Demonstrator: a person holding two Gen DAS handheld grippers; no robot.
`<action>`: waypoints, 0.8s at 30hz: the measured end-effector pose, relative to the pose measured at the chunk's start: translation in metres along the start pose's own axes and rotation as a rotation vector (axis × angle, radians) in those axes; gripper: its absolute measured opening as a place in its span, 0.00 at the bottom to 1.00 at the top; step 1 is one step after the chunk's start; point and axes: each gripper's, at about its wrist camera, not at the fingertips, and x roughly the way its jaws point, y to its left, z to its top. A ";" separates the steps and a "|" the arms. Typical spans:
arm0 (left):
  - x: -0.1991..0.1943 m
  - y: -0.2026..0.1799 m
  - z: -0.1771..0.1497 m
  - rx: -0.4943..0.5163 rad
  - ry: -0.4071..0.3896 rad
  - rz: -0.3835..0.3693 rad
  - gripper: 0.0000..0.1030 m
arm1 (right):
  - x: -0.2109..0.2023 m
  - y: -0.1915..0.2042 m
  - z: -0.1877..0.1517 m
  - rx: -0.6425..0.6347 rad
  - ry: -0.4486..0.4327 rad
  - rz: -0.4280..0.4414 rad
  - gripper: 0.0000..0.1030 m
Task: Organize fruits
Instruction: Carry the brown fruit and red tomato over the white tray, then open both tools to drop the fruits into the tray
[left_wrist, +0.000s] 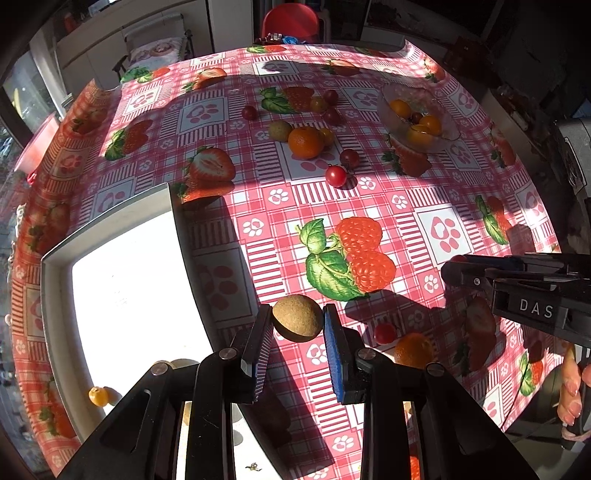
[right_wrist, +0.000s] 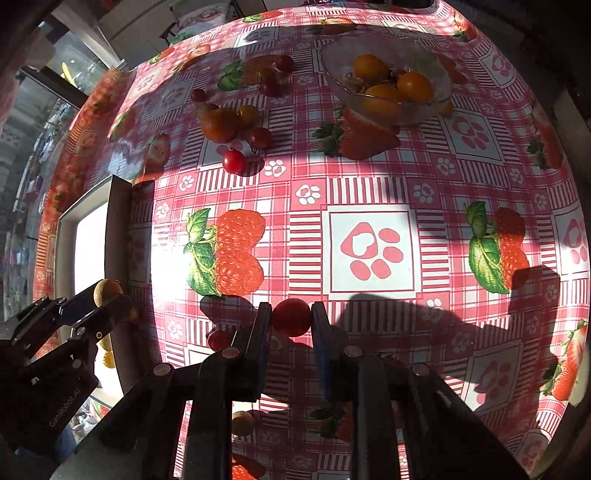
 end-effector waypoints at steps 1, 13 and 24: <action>-0.002 0.004 -0.001 -0.007 -0.004 0.003 0.28 | -0.001 0.009 0.002 -0.015 -0.002 0.009 0.22; -0.025 0.095 -0.023 -0.157 -0.038 0.092 0.28 | 0.015 0.125 0.018 -0.180 0.013 0.109 0.22; 0.002 0.168 -0.039 -0.233 0.023 0.185 0.28 | 0.063 0.219 0.021 -0.303 0.098 0.145 0.22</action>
